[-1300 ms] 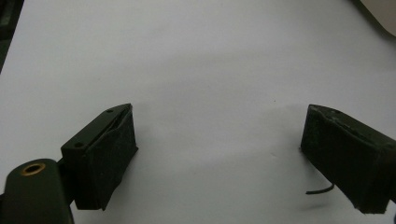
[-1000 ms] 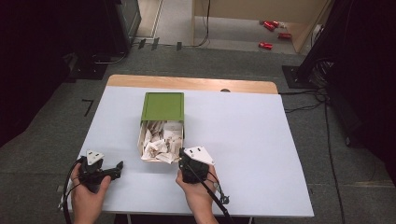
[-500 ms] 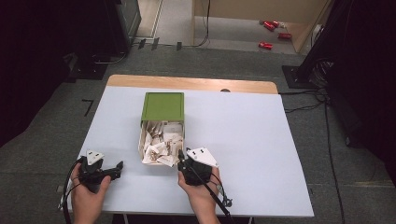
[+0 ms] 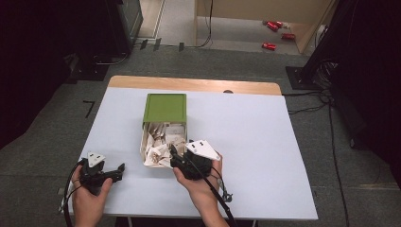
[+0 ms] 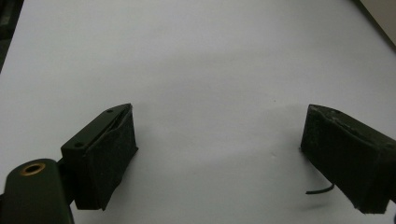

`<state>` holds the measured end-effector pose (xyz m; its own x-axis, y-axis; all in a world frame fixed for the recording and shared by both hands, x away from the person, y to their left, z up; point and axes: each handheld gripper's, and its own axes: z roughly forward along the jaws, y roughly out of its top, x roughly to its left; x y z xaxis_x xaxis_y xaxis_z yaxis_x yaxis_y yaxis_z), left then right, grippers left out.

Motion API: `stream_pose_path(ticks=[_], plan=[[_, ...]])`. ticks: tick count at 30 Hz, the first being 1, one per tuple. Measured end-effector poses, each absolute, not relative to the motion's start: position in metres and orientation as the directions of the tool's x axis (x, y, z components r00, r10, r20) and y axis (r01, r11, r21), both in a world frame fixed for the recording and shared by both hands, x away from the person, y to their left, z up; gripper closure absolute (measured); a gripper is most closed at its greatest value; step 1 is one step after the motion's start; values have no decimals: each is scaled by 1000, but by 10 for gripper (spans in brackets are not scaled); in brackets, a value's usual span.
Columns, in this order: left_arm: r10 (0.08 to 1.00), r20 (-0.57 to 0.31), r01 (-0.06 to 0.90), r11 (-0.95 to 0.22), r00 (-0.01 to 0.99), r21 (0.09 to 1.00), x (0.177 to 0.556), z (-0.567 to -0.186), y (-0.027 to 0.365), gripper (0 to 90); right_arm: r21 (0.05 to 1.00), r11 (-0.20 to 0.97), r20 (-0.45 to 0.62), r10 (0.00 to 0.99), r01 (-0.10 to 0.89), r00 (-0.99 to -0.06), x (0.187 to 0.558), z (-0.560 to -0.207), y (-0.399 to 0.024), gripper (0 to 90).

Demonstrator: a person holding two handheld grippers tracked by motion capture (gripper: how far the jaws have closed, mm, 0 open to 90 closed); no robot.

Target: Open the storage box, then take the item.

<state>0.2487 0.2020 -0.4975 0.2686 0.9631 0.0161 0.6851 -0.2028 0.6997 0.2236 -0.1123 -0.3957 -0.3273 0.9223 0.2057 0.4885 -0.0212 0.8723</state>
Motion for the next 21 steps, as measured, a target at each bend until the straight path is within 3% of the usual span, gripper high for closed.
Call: stream_pose_path(ticks=[12, 21], plan=[[963, 15, 684, -201, 268, 701, 249, -498, 202, 109, 879, 1, 204, 903, 476, -379, 229, -385, -89, 413], [963, 14, 685, -201, 268, 700, 249, -498, 202, 109, 867, 12, 225, 883, 498, -412, 235, -397, -71, 496]])
